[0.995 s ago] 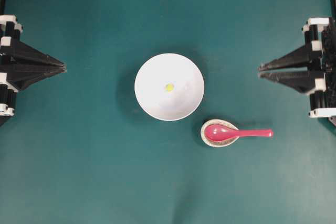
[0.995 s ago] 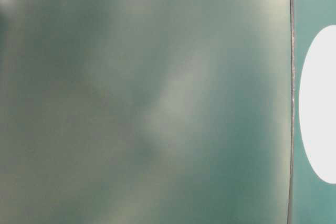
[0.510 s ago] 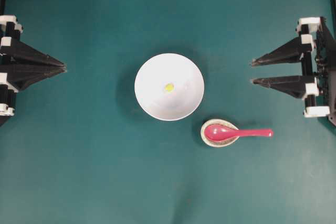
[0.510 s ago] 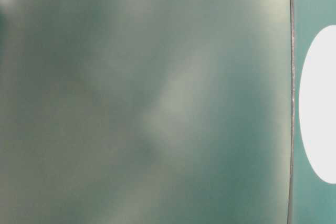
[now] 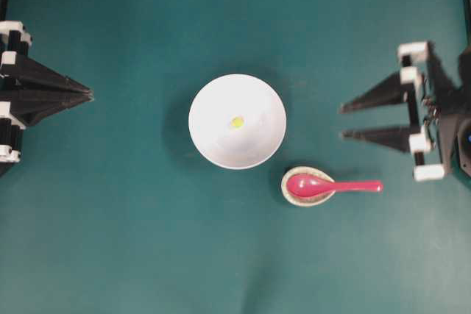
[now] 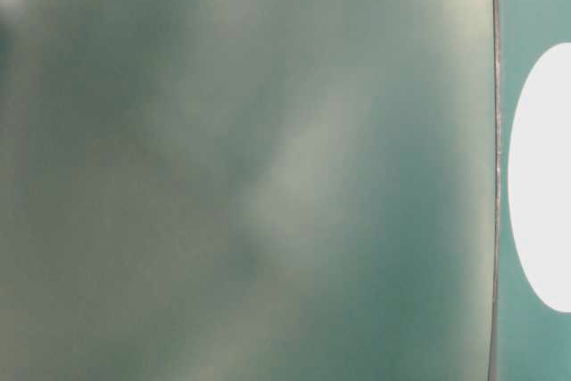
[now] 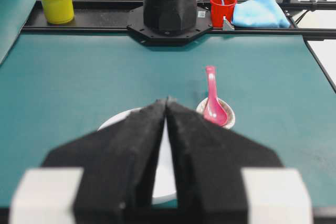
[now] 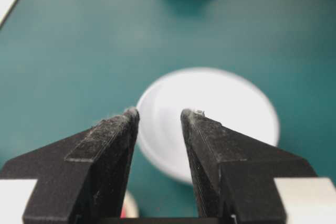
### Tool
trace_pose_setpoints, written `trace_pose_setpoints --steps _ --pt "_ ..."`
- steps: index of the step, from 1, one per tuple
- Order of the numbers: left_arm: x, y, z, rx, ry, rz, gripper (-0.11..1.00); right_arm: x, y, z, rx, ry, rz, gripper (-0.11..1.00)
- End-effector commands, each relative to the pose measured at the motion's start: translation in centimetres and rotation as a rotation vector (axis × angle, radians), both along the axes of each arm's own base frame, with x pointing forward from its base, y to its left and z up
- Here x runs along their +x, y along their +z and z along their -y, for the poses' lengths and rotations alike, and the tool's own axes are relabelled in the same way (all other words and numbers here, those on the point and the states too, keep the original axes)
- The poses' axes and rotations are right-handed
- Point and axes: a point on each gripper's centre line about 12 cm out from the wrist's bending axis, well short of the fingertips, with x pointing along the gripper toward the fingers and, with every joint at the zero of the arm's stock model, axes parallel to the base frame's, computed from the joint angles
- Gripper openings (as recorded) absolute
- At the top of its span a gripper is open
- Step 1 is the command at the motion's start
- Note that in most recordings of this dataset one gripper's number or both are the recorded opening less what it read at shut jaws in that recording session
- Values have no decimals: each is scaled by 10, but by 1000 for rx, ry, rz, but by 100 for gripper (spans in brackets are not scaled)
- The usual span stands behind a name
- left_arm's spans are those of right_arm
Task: Scoop the yellow hexagonal prism block from the bowl with a spoon using the right arm.
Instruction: 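Open the right gripper and move it down to the pink spoon handle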
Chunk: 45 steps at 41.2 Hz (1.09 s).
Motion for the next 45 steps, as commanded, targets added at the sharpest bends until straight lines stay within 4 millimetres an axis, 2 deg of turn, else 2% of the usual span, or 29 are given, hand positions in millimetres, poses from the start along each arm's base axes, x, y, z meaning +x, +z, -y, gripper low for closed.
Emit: trace_pose_setpoints --steps 1,7,21,35,45 --pt "3 10 0 2 1 25 10 -3 -4 -8 -3 36 29 45" --pt "3 10 0 0 1 20 10 -15 -22 -16 24 70 79 45" --pt "3 9 0 -6 1 15 10 -39 -59 -14 153 30 180 45" --pt "3 7 0 -15 1 0 10 -42 -92 -15 214 -32 198 45" --pt "3 5 0 -15 2 -17 10 -38 -112 -27 221 -69 190 45"
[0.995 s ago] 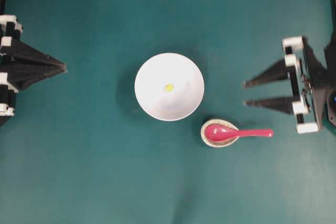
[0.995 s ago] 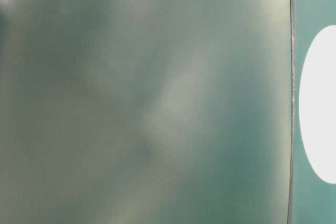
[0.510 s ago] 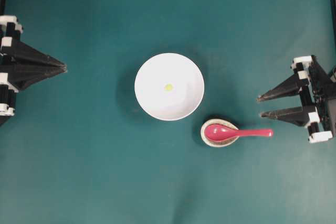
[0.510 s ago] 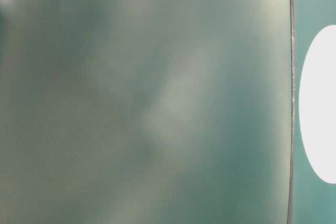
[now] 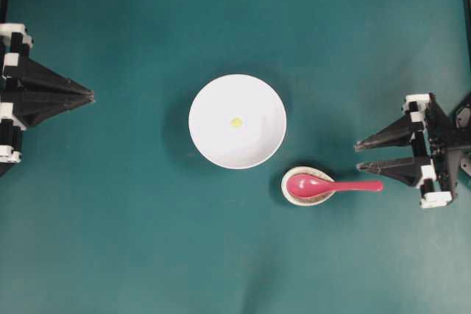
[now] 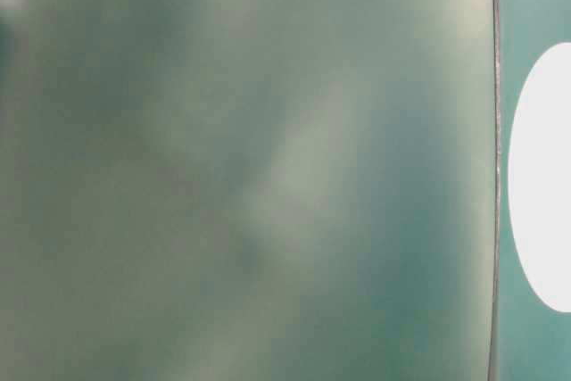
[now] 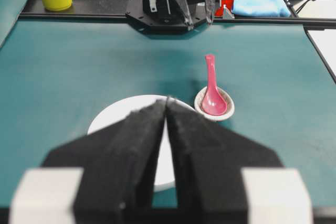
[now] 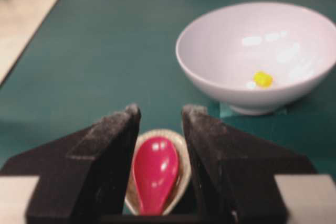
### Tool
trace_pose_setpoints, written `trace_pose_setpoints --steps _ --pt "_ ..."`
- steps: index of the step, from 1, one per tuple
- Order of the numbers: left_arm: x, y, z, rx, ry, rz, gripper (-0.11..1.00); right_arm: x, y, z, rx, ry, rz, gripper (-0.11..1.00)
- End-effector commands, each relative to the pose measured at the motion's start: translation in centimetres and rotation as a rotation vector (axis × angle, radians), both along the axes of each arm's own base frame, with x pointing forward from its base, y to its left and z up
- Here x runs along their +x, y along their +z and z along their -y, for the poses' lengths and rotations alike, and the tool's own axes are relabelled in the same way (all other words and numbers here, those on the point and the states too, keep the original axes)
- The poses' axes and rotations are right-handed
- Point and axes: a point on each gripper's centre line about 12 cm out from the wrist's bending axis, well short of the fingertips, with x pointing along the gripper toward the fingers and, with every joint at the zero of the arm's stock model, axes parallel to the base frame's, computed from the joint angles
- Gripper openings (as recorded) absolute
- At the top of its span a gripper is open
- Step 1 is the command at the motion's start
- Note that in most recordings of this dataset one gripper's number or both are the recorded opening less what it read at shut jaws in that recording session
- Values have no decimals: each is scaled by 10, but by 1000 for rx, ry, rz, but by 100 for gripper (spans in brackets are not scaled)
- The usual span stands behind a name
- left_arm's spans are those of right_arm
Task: Scoop the yellow hexagonal prism block from the bowl with a spoon using the right arm.
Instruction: 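Open the right gripper and move it down to the pink spoon handle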
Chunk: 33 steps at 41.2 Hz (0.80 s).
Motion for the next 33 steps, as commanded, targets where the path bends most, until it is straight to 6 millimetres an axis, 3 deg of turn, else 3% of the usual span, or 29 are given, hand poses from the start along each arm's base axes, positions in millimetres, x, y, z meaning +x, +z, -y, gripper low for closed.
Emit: trace_pose_setpoints --steps 1,16,33 --pt "3 10 0 0 0 21 10 3 -3 -5 6 -19 17 45" --pt "3 9 0 0 0 15 10 -4 -29 -28 -18 -43 -53 45" --pt "3 8 0 0 0 11 10 0 -46 -39 -32 -47 -108 45"
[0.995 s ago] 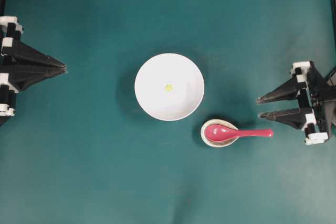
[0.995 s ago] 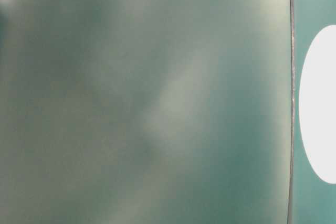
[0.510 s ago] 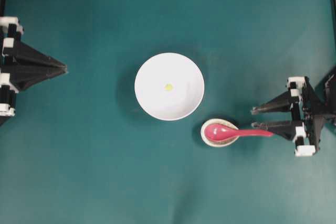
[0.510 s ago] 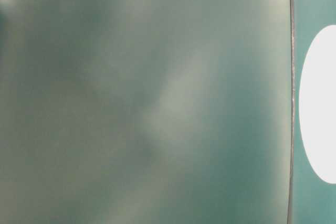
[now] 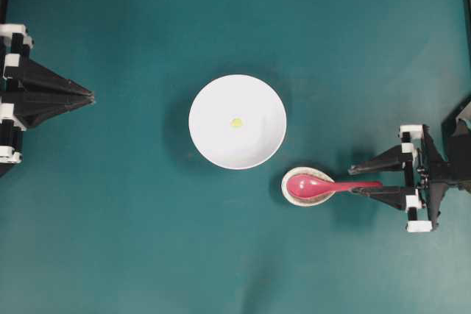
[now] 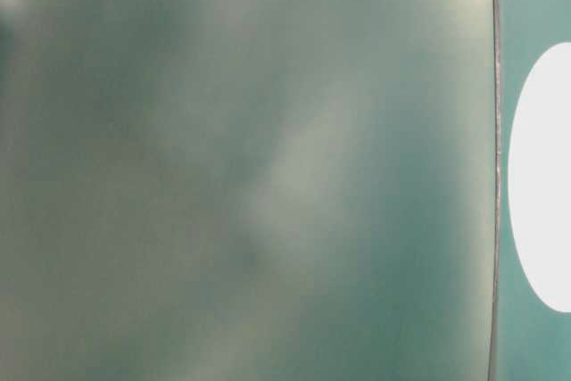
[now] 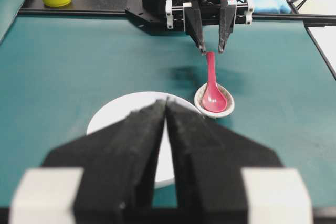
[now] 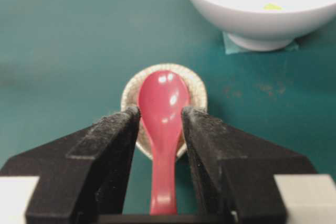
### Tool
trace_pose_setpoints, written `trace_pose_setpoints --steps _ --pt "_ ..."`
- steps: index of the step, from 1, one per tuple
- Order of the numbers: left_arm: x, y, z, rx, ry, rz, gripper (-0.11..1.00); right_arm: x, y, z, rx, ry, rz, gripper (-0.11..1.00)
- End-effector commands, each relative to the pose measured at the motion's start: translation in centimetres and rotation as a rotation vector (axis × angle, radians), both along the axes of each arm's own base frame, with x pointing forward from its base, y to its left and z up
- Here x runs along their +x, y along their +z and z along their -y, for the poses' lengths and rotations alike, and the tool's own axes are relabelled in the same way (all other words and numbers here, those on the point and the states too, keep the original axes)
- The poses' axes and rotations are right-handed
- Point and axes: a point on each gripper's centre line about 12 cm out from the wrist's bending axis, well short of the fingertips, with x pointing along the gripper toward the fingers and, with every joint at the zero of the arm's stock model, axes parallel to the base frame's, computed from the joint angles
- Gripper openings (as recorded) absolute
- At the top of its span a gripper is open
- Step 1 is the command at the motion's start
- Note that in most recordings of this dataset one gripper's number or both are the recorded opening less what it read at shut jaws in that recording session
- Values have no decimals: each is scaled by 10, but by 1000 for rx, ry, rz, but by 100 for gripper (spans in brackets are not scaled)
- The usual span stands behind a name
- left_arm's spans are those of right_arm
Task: Scoop the yellow hexagonal prism block from the bowl with a spoon using the right arm.
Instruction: 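Open the right gripper and move it down to the pink spoon handle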
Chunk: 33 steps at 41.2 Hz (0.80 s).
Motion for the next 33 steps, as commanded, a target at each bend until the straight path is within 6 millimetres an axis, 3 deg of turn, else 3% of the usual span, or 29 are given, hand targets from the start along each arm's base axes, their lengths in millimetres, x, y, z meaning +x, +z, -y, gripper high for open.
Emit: trace_pose_setpoints --steps 1,16,33 --pt "3 9 0 2 -1 18 10 0 1 -7 18 18 13 45" --pt "3 8 0 2 0 12 10 -2 -18 -6 17 -39 -53 45" --pt "3 8 0 2 0 14 10 -2 -23 -7 14 -36 -87 45"
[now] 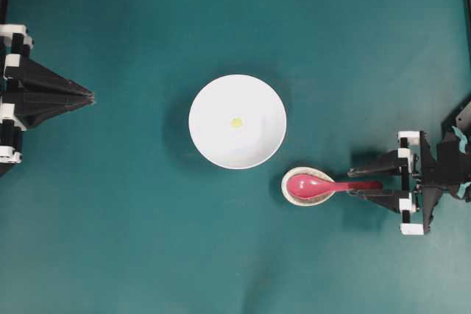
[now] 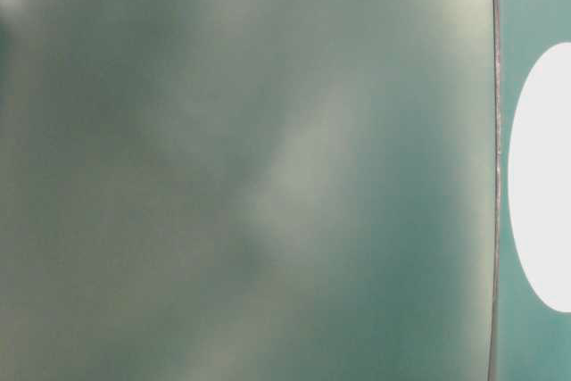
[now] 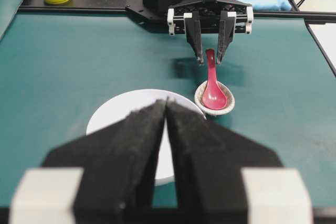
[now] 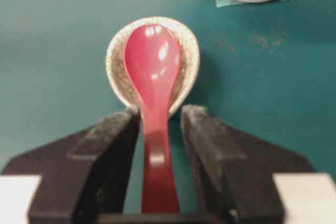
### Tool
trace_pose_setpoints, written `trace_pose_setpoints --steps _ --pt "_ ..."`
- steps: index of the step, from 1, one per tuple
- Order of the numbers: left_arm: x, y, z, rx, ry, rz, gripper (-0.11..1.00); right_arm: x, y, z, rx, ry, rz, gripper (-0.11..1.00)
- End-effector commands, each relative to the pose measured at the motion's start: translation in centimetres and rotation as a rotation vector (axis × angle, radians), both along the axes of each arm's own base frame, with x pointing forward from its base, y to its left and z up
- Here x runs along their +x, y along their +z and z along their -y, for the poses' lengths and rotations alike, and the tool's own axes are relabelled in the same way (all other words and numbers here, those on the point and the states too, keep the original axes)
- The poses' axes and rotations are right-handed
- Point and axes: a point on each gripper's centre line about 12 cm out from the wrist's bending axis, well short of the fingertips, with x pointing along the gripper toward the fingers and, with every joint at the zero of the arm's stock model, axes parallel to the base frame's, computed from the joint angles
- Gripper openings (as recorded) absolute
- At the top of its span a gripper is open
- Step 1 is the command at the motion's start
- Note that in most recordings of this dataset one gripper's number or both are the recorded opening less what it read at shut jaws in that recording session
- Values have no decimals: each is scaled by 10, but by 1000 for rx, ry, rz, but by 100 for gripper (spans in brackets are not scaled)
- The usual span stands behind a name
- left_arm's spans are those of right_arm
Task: Scoop the yellow hexagonal prism block from the bowl with a spoon using the right arm.
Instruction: 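Open the right gripper and move it down to the pink spoon handle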
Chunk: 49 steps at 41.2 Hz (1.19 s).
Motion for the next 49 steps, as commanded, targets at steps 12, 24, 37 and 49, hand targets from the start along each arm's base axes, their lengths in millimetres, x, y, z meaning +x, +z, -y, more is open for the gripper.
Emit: trace_pose_setpoints --steps 12,24,37,49 --pt "3 10 0 2 1 23 10 0 -4 -5 19 8 -41 45" --pt "3 10 0 3 1 23 10 3 -6 -10 21 32 -66 45" --pt "3 10 0 6 1 23 10 5 -5 -12 25 32 -57 45" --pt "3 10 0 11 1 23 10 5 0 -12 39 33 -46 45"
